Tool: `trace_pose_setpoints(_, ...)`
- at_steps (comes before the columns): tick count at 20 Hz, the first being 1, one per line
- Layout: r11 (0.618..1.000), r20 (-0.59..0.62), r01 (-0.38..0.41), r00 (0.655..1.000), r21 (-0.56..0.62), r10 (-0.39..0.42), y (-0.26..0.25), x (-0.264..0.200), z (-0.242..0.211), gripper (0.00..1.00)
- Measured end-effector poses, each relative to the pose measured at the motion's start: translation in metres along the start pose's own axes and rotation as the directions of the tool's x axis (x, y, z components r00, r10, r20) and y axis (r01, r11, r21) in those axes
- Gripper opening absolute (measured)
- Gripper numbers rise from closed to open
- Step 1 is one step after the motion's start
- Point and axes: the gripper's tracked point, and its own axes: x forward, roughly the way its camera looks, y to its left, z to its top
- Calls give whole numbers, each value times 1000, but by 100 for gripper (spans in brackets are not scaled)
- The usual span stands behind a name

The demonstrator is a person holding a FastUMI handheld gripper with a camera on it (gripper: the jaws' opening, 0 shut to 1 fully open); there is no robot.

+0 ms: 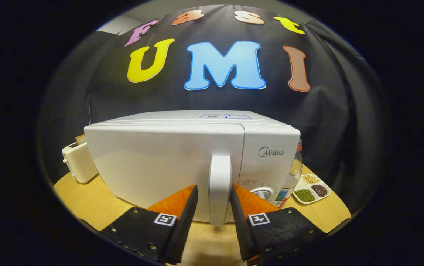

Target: Open the microwave, put the food inside, and close the microwave door.

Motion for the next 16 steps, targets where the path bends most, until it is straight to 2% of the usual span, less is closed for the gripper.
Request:
trace_pose_setpoints(1,1000,-11,7,1000,21,-7,3,6,-1,33)
trace_pose_setpoints(2,999,-29,3,1000,36,-2,3,6,-3,34)
trace_pose_setpoints(3,999,-36,12,999,43,-11,3,5,0,28)
trace_pose_setpoints(6,998,-74,30,997,47,-26,1,5,-5,27)
trace_pose_setpoints(7,999,-72,29,997,39,-26,3,2,-3,16)
trace_pose_setpoints(8,999,-66,29,997,18,-27,4,2,-3,16)
trace_pose_setpoints(9,1000,-62,24,998,-6,-25,4,-1,-3,9)
trace_pose_setpoints(12,1000,-79,10,997,-7,-10,3,0,-3,8)
trace_pose_setpoints(16,999,-63,7,998,-54,-11,11,-36,-14,9)
